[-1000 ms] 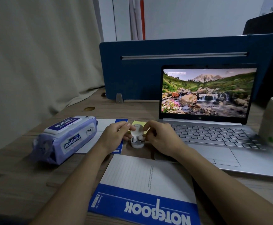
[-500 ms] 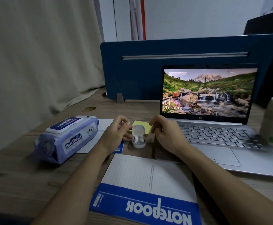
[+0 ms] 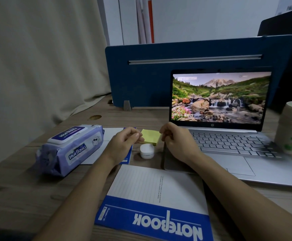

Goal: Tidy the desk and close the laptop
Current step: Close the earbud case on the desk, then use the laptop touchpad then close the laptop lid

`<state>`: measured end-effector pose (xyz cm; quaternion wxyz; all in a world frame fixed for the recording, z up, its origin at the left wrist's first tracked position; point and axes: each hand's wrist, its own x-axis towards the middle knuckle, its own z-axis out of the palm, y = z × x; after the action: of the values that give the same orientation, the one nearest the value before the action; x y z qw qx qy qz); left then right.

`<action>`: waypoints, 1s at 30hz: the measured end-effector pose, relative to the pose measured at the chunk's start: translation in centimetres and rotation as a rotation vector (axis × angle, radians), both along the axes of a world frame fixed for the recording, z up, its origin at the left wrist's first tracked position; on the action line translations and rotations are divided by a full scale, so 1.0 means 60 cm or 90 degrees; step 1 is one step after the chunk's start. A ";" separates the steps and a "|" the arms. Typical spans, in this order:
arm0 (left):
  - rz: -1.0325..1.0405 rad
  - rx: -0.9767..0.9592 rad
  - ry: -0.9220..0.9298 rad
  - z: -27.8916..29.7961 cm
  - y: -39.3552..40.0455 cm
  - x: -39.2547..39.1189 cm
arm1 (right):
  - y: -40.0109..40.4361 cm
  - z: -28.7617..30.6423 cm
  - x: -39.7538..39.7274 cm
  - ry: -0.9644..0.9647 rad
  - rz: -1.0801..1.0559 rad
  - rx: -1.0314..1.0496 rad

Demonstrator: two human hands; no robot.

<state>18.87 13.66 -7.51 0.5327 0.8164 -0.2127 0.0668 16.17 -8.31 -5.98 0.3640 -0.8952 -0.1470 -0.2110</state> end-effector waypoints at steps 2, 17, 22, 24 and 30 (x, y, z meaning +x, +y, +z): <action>0.021 0.016 -0.004 -0.001 0.002 -0.002 | -0.001 -0.001 0.000 0.001 0.000 -0.012; 0.079 0.045 -0.094 -0.004 -0.003 -0.076 | -0.076 -0.009 -0.070 -0.034 -0.053 -0.084; 0.041 0.082 -0.084 -0.005 -0.035 -0.101 | -0.158 -0.029 -0.132 -0.038 -0.095 -0.231; 0.006 0.117 -0.075 -0.002 -0.056 -0.111 | -0.186 -0.035 -0.155 -0.042 -0.112 -0.296; -0.069 0.216 -0.067 0.005 -0.133 -0.126 | -0.278 -0.040 -0.217 -0.021 -0.147 -0.362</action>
<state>11.32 5.66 -7.23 0.3783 0.8773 -0.2922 0.0439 3.12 -24.96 -8.38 0.0702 -0.9683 -0.1034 -0.2163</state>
